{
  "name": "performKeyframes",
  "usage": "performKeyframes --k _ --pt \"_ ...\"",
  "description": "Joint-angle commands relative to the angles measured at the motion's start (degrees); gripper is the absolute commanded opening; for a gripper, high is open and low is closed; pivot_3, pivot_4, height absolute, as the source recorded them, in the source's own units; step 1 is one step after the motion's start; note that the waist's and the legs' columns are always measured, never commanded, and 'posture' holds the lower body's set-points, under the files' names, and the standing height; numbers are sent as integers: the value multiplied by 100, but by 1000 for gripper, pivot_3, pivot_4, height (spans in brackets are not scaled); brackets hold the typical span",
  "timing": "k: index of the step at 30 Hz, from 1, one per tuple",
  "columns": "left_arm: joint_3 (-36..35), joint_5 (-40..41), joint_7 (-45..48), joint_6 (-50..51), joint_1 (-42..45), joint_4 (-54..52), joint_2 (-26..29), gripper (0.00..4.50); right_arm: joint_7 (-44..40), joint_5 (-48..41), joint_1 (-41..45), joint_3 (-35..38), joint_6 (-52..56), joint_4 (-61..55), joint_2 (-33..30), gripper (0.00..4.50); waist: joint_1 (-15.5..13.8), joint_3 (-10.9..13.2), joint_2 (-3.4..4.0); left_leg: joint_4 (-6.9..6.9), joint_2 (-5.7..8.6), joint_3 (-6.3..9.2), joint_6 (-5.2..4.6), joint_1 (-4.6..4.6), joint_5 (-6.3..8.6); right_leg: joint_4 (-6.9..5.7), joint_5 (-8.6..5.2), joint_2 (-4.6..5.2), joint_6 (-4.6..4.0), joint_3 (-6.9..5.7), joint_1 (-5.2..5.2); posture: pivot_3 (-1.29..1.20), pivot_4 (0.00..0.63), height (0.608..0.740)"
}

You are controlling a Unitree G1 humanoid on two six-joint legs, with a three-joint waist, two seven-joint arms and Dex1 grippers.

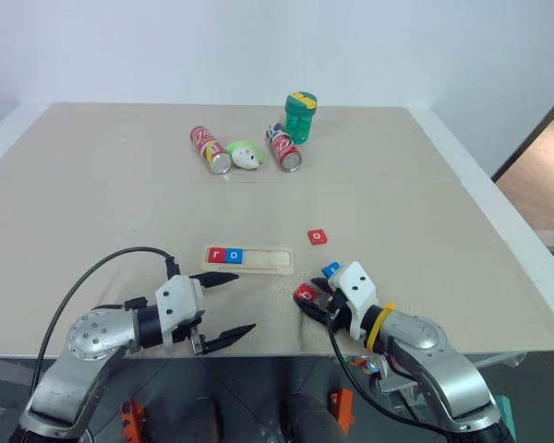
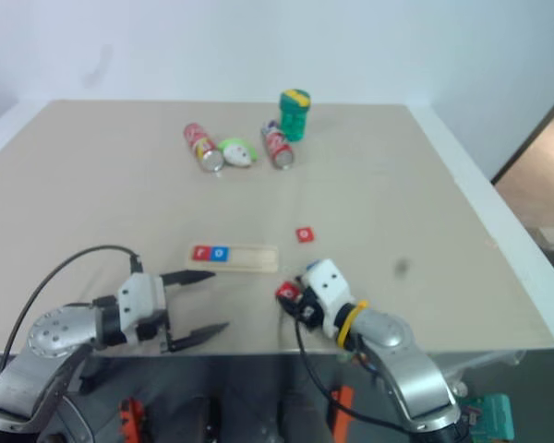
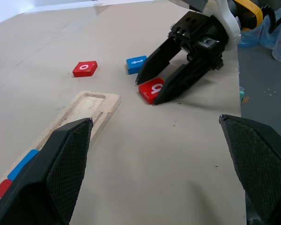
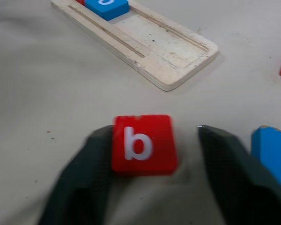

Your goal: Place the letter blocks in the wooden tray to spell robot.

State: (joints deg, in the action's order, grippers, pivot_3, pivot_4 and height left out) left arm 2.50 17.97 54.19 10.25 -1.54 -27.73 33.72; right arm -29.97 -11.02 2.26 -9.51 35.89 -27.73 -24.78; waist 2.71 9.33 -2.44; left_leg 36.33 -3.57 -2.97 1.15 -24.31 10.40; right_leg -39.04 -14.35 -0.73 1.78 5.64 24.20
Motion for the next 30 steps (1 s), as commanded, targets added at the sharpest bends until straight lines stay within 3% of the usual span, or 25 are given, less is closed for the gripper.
performKeyframes --k 1,12,23,28,30 --pt "39 36 -22 -3 52 -73 81 4500 241 -62 71 114 90 -352 159 1239 1 0 0 -1 0 0 0 0 0 0 0 0 0 0 0 0 150 739" --pt "148 -2 -118 27 100 -51 124 4500 1571 146 1274 568 911 -138 1003 1222 7 0 -1 0 2 -2 0 -6 0 1 0 4 1 3 5 0 150 739" --pt "279 -66 -243 0 132 -55 102 4500 1601 274 1255 917 861 552 602 1222 10 0 0 -3 4 -2 3 -18 4 2 -7 3 7 3 13 0 150 739" --pt "269 31 -383 35 244 -70 -29 4500 1645 122 1195 1001 1030 606 751 1222 13 1 0 -3 1 0 3 -16 4 2 -7 0 5 1 13 0 150 739" --pt "260 61 -430 68 275 -59 -65 4500 1707 120 1192 1039 1014 609 820 2336 13 1 0 -3 2 -1 3 -16 4 2 -6 1 6 2 13 0 150 739"
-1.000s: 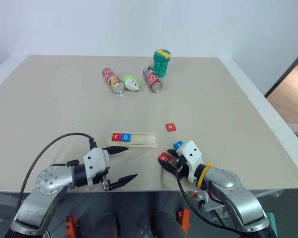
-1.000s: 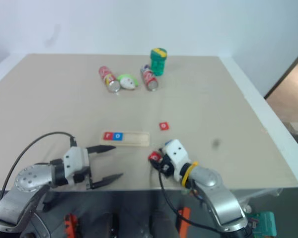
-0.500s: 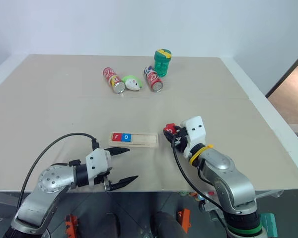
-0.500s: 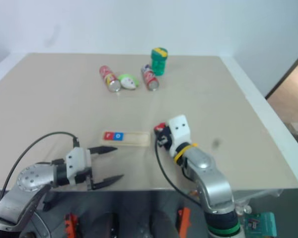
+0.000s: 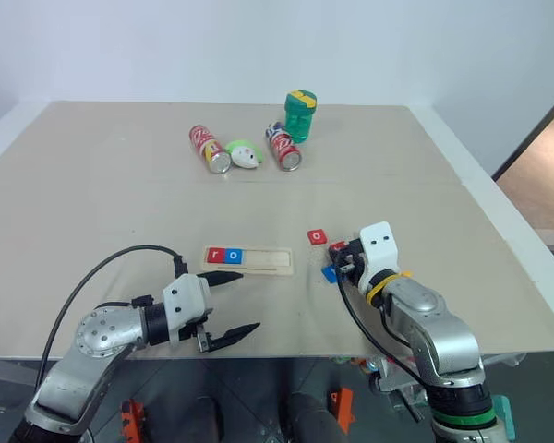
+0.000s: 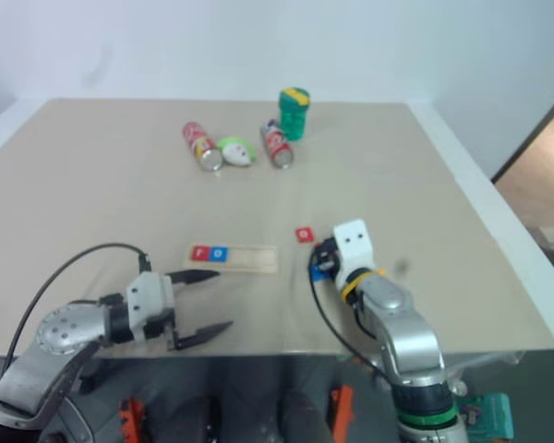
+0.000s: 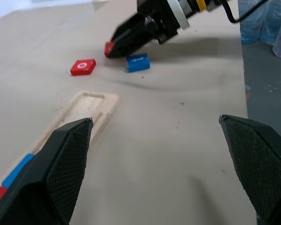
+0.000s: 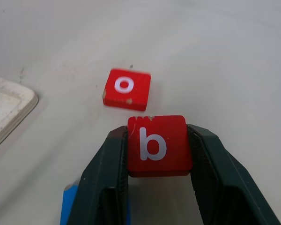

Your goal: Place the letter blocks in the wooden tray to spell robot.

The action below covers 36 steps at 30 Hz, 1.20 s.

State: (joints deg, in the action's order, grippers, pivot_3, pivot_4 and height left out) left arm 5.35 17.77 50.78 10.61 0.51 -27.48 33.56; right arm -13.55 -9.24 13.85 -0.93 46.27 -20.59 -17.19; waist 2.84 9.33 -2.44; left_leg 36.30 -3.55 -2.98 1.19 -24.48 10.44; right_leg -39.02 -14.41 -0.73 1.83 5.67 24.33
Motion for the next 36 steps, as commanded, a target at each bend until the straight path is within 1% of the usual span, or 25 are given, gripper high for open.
performKeyframes --k 1,2,6,7,9,12,14,16,19,20,21,23,28,36 --pt "-36 110 -116 56 70 -87 -68 4500 45 -78 41 198 -37 -113 65 2583 0 0 0 0 0 0 0 0 0 0 0 0 0 0 0 0 150 739" --pt "-55 138 -150 89 65 -94 -93 4500 34 -88 51 215 -39 -133 65 2883 0 0 0 0 1 -2 0 0 0 0 0 1 0 2 -1 0 150 739" --pt "-110 245 -292 253 72 -115 -184 4500 -110 -191 204 420 24 -272 -137 4316 0 1 1 0 3 -1 0 -2 0 1 -1 2 2 1 0 0 150 739" --pt "-111 265 -313 276 76 -122 -191 4500 -157 -239 247 470 58 -298 -186 4434 -1 1 1 0 3 -1 0 -2 0 1 -1 2 2 2 0 0 150 739" --pt "-129 382 -407 417 139 -146 -255 4500 -590 -582 597 730 112 -156 -489 4434 0 6 7 1 3 0 0 -1 0 1 0 2 2 1 -1 0 150 739" --pt "-206 822 -550 845 274 -227 -420 4500 -1815 -908 1350 859 -464 925 -1248 4434 7 10 7 7 7 -7 -2 2 -1 1 7 3 9 8 -4 0 150 739" --pt "-179 892 -561 948 344 -238 -437 4500 -2846 -748 1783 500 -1308 1940 -1766 4434 8 9 5 8 9 -3 -6 4 -3 3 10 2 9 6 -10 0 150 739" --pt "-129 869 -557 958 395 -227 -411 4500 -3689 -635 2071 172 -2035 2642 -2035 4434 10 8 3 3 11 -3 -6 13 -3 7 8 2 7 5 -17 0 150 739" --pt "-19 752 -505 857 476 -153 -423 4500 -5682 -400 2667 -528 -3559 4083 -2242 4434 22 11 4 -4 11 0 -13 14 2 8 -1 -2 3 3 -17 0 150 739" --pt "-4 728 -499 836 475 -147 -420 4500 -6166 -263 2859 -719 -4109 4586 -2242 4434 38 13 6 -6 10 -1 -17 14 4 8 2 -5 9 4 -16 0 150 739" --pt "2 711 -504 823 462 -146 -413 4500 -6452 -87 3038 -875 -4627 5061 -2233 4434 44 15 8 -8 10 -1 -18 14 5 8 9 -6 21 3 -16 0 150 739" --pt "-4 672 -532 791 407 -164 -392 4500 -6660 175 3411 -1013 -5442 5985 -2136 4434 44 18 10 -12 10 1 -21 14 8 7 6 -5 25 3 -16 0 150 739" --pt "-119 677 -720 862 213 -338 -387 4500 -6846 411 3993 -991 -6256 7342 -1956 4434 43 23 9 -17 14 0 -19 12 10 8 6 2 16 6 -15 0 150 739" --pt "-185 695 -954 970 -18 -583 -364 4500 -6876 613 4313 -875 -6688 8292 -1879 4434 42 23 10 -10 15 -1 -18 15 10 5 7 5 18 8 -18 0 150 739"
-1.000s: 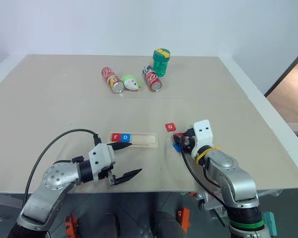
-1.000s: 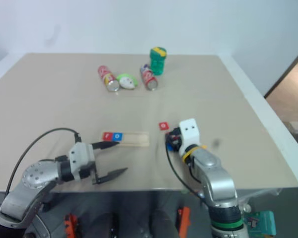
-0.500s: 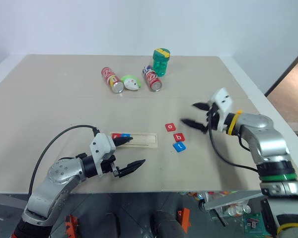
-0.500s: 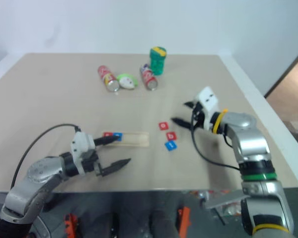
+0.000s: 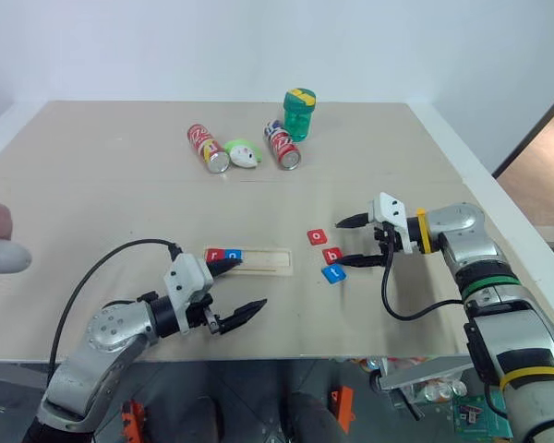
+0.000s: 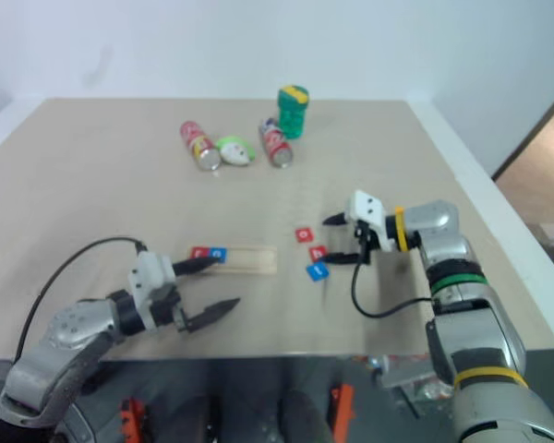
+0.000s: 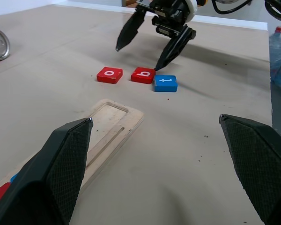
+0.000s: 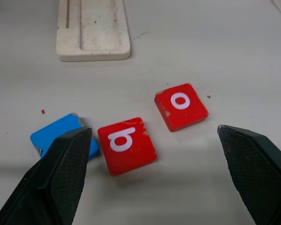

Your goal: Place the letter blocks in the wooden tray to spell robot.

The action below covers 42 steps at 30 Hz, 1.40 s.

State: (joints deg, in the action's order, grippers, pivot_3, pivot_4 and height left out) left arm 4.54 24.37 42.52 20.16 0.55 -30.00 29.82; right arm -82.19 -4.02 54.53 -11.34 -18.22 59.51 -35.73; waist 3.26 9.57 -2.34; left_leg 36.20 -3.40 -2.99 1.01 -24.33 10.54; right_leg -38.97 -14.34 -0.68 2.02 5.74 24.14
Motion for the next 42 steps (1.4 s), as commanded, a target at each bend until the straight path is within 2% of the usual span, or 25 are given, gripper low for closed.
performKeyframes --k 1,16,22,23,42 --pt "-112 48 -145 37 -25 -351 13 4500 -17 144 260 148 -322 357 -38 4434 0 0 0 0 0 0 0 0 0 0 0 0 0 0 0 0 150 739" --pt "-196 115 -278 191 -48 -410 90 4500 202 409 334 200 -931 794 212 4434 3 0 1 4 -1 -2 1 4 -1 -2 2 -1 2 1 -4 0 150 739" --pt "-204 108 -319 237 -69 -446 88 4500 105 435 302 203 -865 855 350 4434 1 0 1 4 -2 0 2 8 -2 -4 3 -2 2 0 -6 0 150 739" --pt "-209 112 -325 239 -76 -450 97 4500 61 454 264 195 -847 864 343 4194 1 0 1 4 -1 1 3 8 -2 -4 3 -1 2 -1 -8 0 150 739" --pt "-136 46 -269 209 -7 -310 130 4500 -646 242 -326 289 -228 258 355 4194 0 0 2 6 0 6 3 13 -1 -4 2 -1 -1 -6 -17 0 150 739"
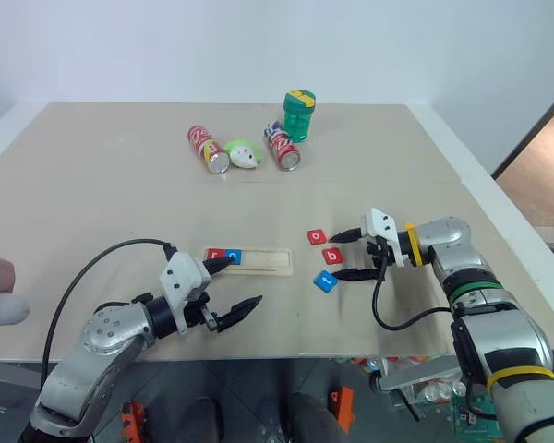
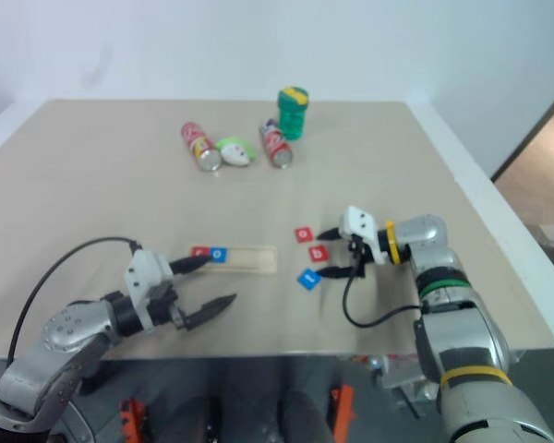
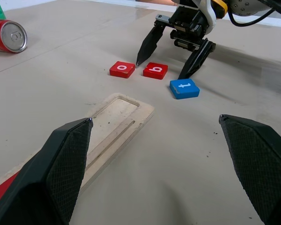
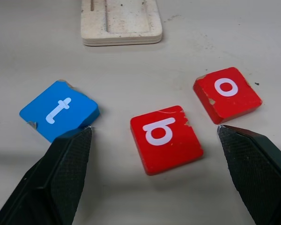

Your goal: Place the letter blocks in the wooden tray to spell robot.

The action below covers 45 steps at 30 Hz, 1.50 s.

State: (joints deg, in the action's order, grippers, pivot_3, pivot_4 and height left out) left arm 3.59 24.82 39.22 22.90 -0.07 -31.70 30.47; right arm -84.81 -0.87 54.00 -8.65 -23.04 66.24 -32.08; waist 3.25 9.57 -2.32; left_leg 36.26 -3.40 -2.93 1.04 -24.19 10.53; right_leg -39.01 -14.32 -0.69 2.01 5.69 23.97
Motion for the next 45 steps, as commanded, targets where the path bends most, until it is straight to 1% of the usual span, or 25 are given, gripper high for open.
performKeyframes --k 1,7,14,21,23,24,30,37,42,45 --pt "-36 1 63 -63 56 -137 64 4500 -400 -83 -300 19 272 -447 -15 4194 0 0 0 0 0 0 0 1 0 0 0 0 0 0 0 0 150 739" --pt "-23 12 93 -81 59 -94 51 4500 -344 -180 -579 59 671 -767 -38 4194 0 -1 0 0 -1 2 0 5 0 0 -2 -1 2 -3 -5 0 150 739" --pt "-76 98 255 -154 35 -22 31 4500 75 -307 -811 198 1547 -1330 56 4194 0 -1 0 0 -1 3 0 11 0 0 -3 -1 1 -3 -10 0 150 739" --pt "-247 597 422 108 13 57 -27 4500 402 -405 -1040 287 1991 -1821 138 4194 3 -2 -1 6 -2 -2 0 24 0 0 -10 -1 -15 1 -19 0 150 739" --pt "-160 529 492 65 19 57 32 4500 511 -450 -1137 314 2130 -2055 169 4194 4 -1 -3 5 -4 -8 1 80 1 0 -16 -1 -22 8 -67 0 150 739" --pt "-133 506 511 50 21 57 52 4500 540 -469 -1176 317 2196 -2150 172 4194 6 -1 -3 5 -4 -9 1 81 1 0 -15 -1 -22 9 -67 0 150 739" --pt "-76 413 542 21 42 79 75 4500 773 -539 -1294 378 2220 -2449 222 4194 93 -1 -3 3 -4 -10 1 82 1 0 -14 -1 -22 11 -67 0 150 739" --pt "-112 377 542 38 28 66 105 4500 880 -566 -1294 407 2087 -2574 245 4194 113 0 -4 1 -4 -12 2 82 1 0 -15 -2 -21 14 -64 0 150 739" --pt "-91 348 533 47 -6 43 126 4500 1068 -565 -1218 467 1963 -2463 269 4194 113 2 -5 -5 -1 -14 4 79 2 2 -19 0 -17 18 -60 0 150 739" --pt "-68 324 533 44 -7 37 135 4500 987 -545 -1139 435 1868 -2255 243 4194 113 2 -5 -12 -1 -12 6 79 4 2 -25 -1 -19 17 -59 0 150 739"
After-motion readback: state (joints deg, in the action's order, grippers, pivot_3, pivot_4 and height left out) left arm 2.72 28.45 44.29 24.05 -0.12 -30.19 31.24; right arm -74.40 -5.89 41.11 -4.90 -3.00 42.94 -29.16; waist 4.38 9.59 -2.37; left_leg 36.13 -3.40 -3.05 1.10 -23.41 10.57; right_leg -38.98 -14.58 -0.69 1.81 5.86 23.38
